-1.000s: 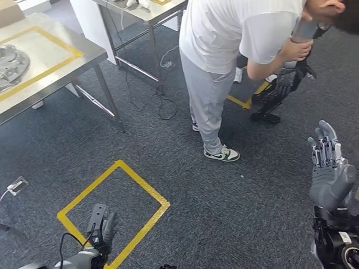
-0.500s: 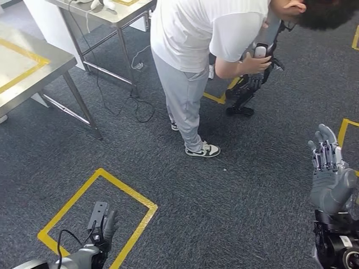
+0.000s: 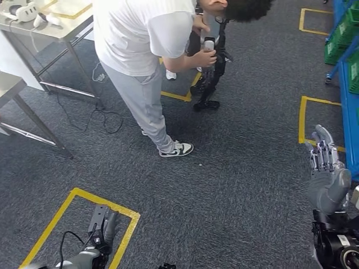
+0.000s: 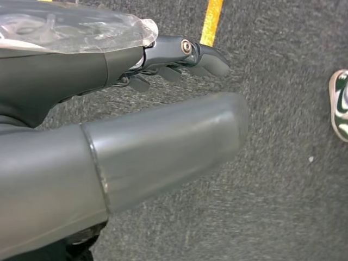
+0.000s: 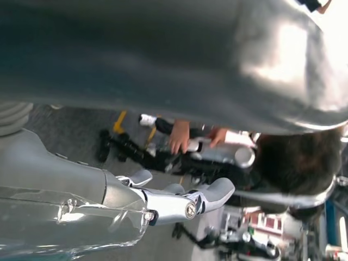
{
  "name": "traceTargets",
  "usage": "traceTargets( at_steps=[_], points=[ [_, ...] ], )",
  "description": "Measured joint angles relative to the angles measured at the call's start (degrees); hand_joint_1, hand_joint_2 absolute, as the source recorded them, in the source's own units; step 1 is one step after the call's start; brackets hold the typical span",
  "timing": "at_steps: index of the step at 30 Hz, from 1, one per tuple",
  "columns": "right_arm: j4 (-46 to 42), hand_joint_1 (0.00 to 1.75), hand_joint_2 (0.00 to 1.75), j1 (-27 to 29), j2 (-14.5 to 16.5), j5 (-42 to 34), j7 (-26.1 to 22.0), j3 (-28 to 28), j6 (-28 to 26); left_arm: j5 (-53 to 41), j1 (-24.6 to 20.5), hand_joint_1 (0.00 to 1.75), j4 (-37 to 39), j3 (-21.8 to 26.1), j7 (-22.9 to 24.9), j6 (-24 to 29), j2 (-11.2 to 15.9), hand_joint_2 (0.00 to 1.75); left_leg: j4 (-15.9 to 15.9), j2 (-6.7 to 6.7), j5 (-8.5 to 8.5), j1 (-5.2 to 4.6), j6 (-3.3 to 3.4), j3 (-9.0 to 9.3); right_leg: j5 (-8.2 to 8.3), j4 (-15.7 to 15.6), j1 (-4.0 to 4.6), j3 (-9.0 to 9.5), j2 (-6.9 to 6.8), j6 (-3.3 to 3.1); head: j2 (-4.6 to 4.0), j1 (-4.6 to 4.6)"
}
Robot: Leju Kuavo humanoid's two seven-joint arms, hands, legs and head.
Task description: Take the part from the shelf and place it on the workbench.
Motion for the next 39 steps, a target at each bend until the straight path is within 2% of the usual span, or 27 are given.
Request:
traceTargets(
  at_steps=[2, 3, 4, 5, 7, 9, 11, 12, 13, 14, 15, 16, 18, 19, 20, 22, 24, 26, 28, 29, 30, 31, 33, 35, 37, 38, 39],
  points=[
    [0.02, 0.00, 0.00, 0.02, 0.05, 0.09, 0.02, -0.03, 0.09, -0.08, -0.18, 0.00, 0.00, 0.01, 0.00, -0.04, 0.09, 0.00, -8.52, -1.98, 4.28, 0.10, 0.48, 3.68, -0.01, 0.22, 0.07, -0.07, 1.45, 0.14, 0.00, -0.11],
    [0.02, 0.00, 0.00, 0.02, 0.10, 0.14, 0.02, -0.05, 0.11, -0.12, -0.27, 0.00, 0.00, 0.01, 0.00, -0.05, 0.14, 0.00, -11.78, -2.94, 5.46, 0.18, 0.58, 5.10, -0.01, 0.37, 0.10, -0.23, 2.13, 0.33, 0.00, -0.09],
    [0.02, 0.00, 0.00, 0.03, 0.14, 0.17, 0.02, -0.09, 0.14, -0.15, -0.31, 0.00, 0.00, 0.01, 0.00, -0.05, 0.19, 0.00, -13.69, -3.61, 5.93, 0.20, 0.64, 5.91, 0.02, 0.47, 0.07, -0.42, 2.73, 0.58, 0.00, -0.05],
    [0.02, 0.00, 0.00, 0.05, 0.18, 0.20, 0.02, -0.14, 0.16, -0.16, -0.33, 0.00, 0.00, 0.01, 0.00, -0.05, 0.21, 0.00, -14.38, -3.70, 5.88, 0.19, 0.68, 6.17, 0.09, 0.49, -0.01, -0.63, 3.31, 0.93, 0.00, 0.02],
    [0.02, 0.00, 0.00, 0.19, 0.25, 0.20, 0.02, -0.33, 0.21, -0.16, -0.46, 0.00, 0.00, 0.01, 0.00, -0.09, 0.06, 0.00, -14.72, -2.38, 6.12, 0.15, 1.09, 6.33, 0.17, 0.53, -0.26, -1.09, 4.03, 1.63, 0.00, 0.03],
    [0.01, 0.00, 0.00, 0.31, 0.30, 0.21, 0.00, -0.63, 0.23, -0.17, -0.65, 0.00, 0.00, 0.02, -0.01, -0.15, -0.07, 0.00, -15.22, -1.09, 6.38, 0.27, 1.72, 6.61, -1.52, 3.19, -0.17, -2.52, 1.83, 2.25, 0.00, 0.46],
    [0.01, 0.00, 0.00, 0.37, 0.31, 0.22, -0.01, -0.84, 0.22, -0.16, -0.57, 0.00, 0.00, 0.02, -0.02, -0.18, -0.08, 0.00, -15.39, 0.09, 6.39, 0.19, 2.06, 6.76, -5.23, 10.42, -0.21, -5.75, -1.51, 2.75, 0.00, 1.04],
    [0.02, 0.00, 0.00, 0.45, 0.31, 0.22, 0.01, -0.87, 0.21, -0.16, -0.44, 0.00, 0.00, 0.02, -0.02, -0.18, -0.07, 0.00, -15.38, 0.79, 6.33, 0.12, 2.14, 6.77, -6.83, 14.47, -0.36, -7.58, -2.30, 2.97, 0.00, 1.18],
    [0.03, 0.00, 0.00, 0.57, 0.32, 0.22, 0.02, -0.88, 0.21, -0.15, -0.32, 0.00, 0.00, 0.02, -0.01, -0.18, -0.07, 0.00, -15.36, 1.48, 6.27, 0.07, 2.15, 6.81, -7.53, 17.12, -0.49, -8.77, -2.71, 3.12, 0.00, 1.19],
    [0.05, 0.00, 0.00, 0.66, 0.32, 0.22, 0.02, -0.89, 0.21, -0.15, -0.25, 0.00, 0.00, 0.02, -0.01, -0.18, -0.08, 0.00, -15.35, 2.16, 6.19, 0.05, 2.13, 6.86, -7.17, 17.68, -0.57, -8.97, -2.98, 3.20, 0.00, 1.20],
    [0.07, 0.00, 0.00, 0.72, 0.32, 0.23, 0.02, -0.90, 0.21, -0.16, -0.24, 0.00, 0.00, 0.02, 0.00, -0.18, -0.09, 0.00, -15.34, 2.83, 6.07, 0.05, 2.05, 6.99, -5.76, 15.78, -0.62, -7.95, -3.31, 3.19, 0.00, 1.21],
    [0.08, 0.00, 0.00, 0.73, 0.32, 0.25, 0.02, -0.92, 0.24, -0.16, -0.26, 0.00, 0.00, 0.02, 0.00, -0.18, -0.12, 0.00, -15.33, 3.41, 5.93, 0.05, 1.90, 7.20, -3.69, 11.90, -0.63, -5.90, -4.03, 3.08, 0.00, 1.23],
    [0.08, 0.00, 0.00, 0.68, 0.33, 0.32, 0.02, -0.96, 0.36, -0.20, -0.28, 0.00, 0.00, 0.03, -0.02, -0.18, -0.16, 0.00, -15.29, 4.51, 5.56, -0.15, 1.46, 7.63, -0.97, 3.81, -0.15, -1.62, -6.87, 2.58, 0.00, 1.28],
    [0.07, 0.00, 0.00, 0.71, 0.33, 0.37, 0.02, -0.97, 0.44, -0.25, -0.25, 0.00, 0.00, 0.04, -0.05, -0.18, -0.16, 0.00, -15.27, 5.07, 5.41, -0.31, 1.20, 7.77, -0.55, 1.51, 0.16, -0.40, -7.89, 2.21, 0.00, 1.27],
    [0.07, 0.00, 0.00, 0.81, 0.34, 0.41, 0.02, -0.99, 0.49, -0.32, -0.19, 0.00, 0.00, 0.04, -0.09, -0.18, -0.16, 0.00, -15.26, 5.69, 5.30, -0.46, 0.97, 7.85, -0.70, 0.60, 0.46, 0.04, -8.28, 1.88, 0.00, 1.24],
    [0.02, 0.00, 0.00, 1.21, 0.34, 0.48, 0.02, -1.08, 0.54, -0.48, -0.10, 0.00, 0.00, 0.04, -0.16, -0.18, -0.22, 0.00, -15.18, 6.85, 5.02, -0.52, 0.47, 7.96, -0.49, 0.30, 0.48, 0.07, -6.92, 1.17, 0.00, 1.14],
    [-0.15, 0.00, 0.00, 1.44, 0.36, 0.56, -0.02, -1.22, 0.55, -0.57, -0.10, 0.00, 0.00, 0.04, -0.21, -0.18, -0.27, 0.00, -13.46, 5.12, 3.62, -0.28, -0.05, 7.50, -0.10, -0.06, 0.27, 0.12, -5.55, 0.55, 0.00, 1.05],
    [-0.30, 0.00, 0.00, 1.46, 0.37, 0.61, -0.03, -1.33, 0.57, -0.64, 0.01, 0.00, 0.00, 0.04, -0.24, -0.18, -0.25, 0.00, -6.59, 1.77, -0.01, -0.09, -0.29, 4.43, 0.12, -0.22, 0.18, 0.09, -4.20, 0.09, 0.00, 0.72],
    [-0.31, 0.00, 0.00, 1.61, 0.38, 0.60, 0.02, -1.37, 0.62, -0.67, 0.37, 0.00, 0.00, 0.04, -0.23, -0.18, -0.25, 0.00, 1.33, 0.52, -2.87, -0.10, -0.31, 0.33, 0.19, -0.20, 0.21, -0.01, -2.58, -0.15, 0.00, 0.42],
    [-0.31, 0.00, 0.00, 1.70, 0.39, 0.60, 0.02, -1.37, 0.64, -0.67, 0.56, 0.00, 0.00, 0.04, -0.22, -0.18, -0.25, 0.00, 2.57, 0.40, -2.62, -0.11, -0.28, -0.58, 0.21, -0.18, 0.22, -0.02, -1.72, -0.19, 0.00, 0.36],
    [-0.31, 0.00, 0.00, 1.77, 0.39, 0.60, 0.02, -1.37, 0.64, -0.66, 0.67, 0.00, 0.00, 0.04, -0.22, -0.18, -0.23, 0.00, 1.35, 0.31, -1.18, -0.09, -0.21, -0.33, 0.23, -0.12, 0.21, 0.00, -0.83, -0.19, 0.00, 0.29],
    [-0.31, 0.00, 0.00, 1.80, 0.39, 0.61, 0.03, -1.38, 0.64, -0.66, 0.68, 0.00, 0.00, 0.04, -0.22, -0.18, -0.21, 0.00, -1.93, -0.01, 1.02, -0.03, -0.09, 0.94, 0.22, -0.02, 0.20, 0.01, 0.01, -0.16, 0.00, 0.24],
    [-0.32, 0.00, 0.00, 1.78, 0.40, 0.61, 0.06, -1.39, 0.63, -0.66, 0.59, 0.00, 0.00, 0.04, -0.23, -0.18, -0.12, 0.00, -10.10, -2.11, 4.75, 0.28, 0.17, 4.37, 0.13, 0.38, 0.25, -0.17, 1.47, 0.12, 0.00, 0.13],
    [-0.38, 0.00, 0.00, 1.77, 0.42, 0.63, 0.17, -1.40, 0.58, -0.67, 0.60, 0.00, 0.00, 0.04, -0.24, -0.18, -0.08, 0.00, -13.91, -3.49, 5.64, 0.38, 0.41, 5.98, 0.10, 0.65, 0.23, -0.57, 2.72, 0.73, 0.00, 0.23],
    [-0.45, 0.00, 0.00, 1.85, 0.44, 0.70, 0.33, -1.43, 0.48, -0.68, 0.54, 0.00, 0.00, 0.04, -0.24, -0.18, -0.17, 0.00, -14.29, -2.63, 5.66, 0.19, 0.89, 6.16, 0.26, 0.52, 0.01, -1.02, 3.85, 1.51, 0.00, 0.33],
    [-0.49, 0.00, 0.00, 1.94, 0.45, 0.74, 0.40, -1.46, 0.40, -0.68, 0.43, 0.00, -0.01, 0.04, -0.24, -0.18, -0.24, 0.00, -14.51, -2.06, 5.79, 0.18, 1.22, 6.28, 0.16, 0.66, -0.08, -1.25, 3.72, 1.83, 0.00, 0.32],
    [-0.56, 0.00, 0.00, 1.94, 0.45, 0.78, 0.49, -1.49, 0.33, -0.69, 0.32, 0.00, -0.01, 0.04, -0.25, -0.18, -0.29, 0.00, -14.76, -1.48, 5.95, 0.20, 1.55, 6.41, -0.51, 1.69, -0.07, -1.83, 2.70, 2.10, 0.00, 0.51]
  ],
)
